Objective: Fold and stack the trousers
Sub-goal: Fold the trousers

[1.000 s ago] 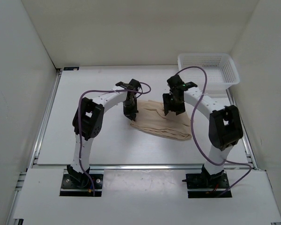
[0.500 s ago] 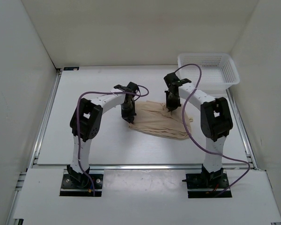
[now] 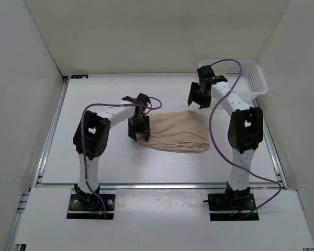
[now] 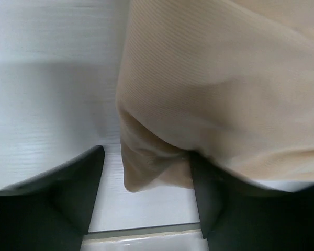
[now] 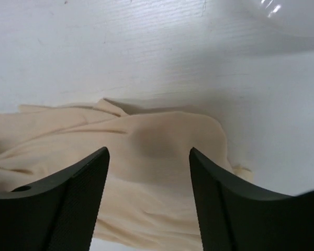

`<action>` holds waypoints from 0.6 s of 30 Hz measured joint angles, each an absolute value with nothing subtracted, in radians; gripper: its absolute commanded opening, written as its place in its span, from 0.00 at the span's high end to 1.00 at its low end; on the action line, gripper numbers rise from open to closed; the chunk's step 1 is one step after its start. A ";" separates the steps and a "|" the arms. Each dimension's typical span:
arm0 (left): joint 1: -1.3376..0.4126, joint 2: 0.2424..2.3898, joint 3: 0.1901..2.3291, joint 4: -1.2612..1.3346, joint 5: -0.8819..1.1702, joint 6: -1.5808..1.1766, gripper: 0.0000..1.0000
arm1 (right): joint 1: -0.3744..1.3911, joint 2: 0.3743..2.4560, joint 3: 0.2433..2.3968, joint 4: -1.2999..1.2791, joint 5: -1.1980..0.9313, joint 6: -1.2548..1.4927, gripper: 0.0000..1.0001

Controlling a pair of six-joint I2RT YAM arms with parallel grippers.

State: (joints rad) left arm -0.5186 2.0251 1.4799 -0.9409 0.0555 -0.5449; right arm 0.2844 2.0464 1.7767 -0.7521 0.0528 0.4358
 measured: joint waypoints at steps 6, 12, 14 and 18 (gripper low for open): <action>-0.518 1.994 1.487 -0.956 0.056 -0.523 0.04 | 0.282 1.875 1.606 -0.737 0.050 0.412 0.46; -0.500 1.951 1.516 -0.966 0.053 -0.510 0.06 | 0.208 1.589 1.294 -0.679 -0.015 0.405 0.44; -0.490 1.953 1.517 -0.964 0.052 -0.506 0.06 | 0.166 1.540 1.195 -0.673 -0.047 0.406 0.29; -0.476 1.982 1.517 -0.959 0.060 -0.498 0.43 | 0.147 1.529 1.064 -0.647 -0.097 0.406 0.29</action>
State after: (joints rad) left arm -0.4755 1.9823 1.5173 -0.9588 0.0605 -0.4976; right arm 0.1467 1.5291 1.0637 -0.6468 -0.0975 0.4057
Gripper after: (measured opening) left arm 0.770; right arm 0.732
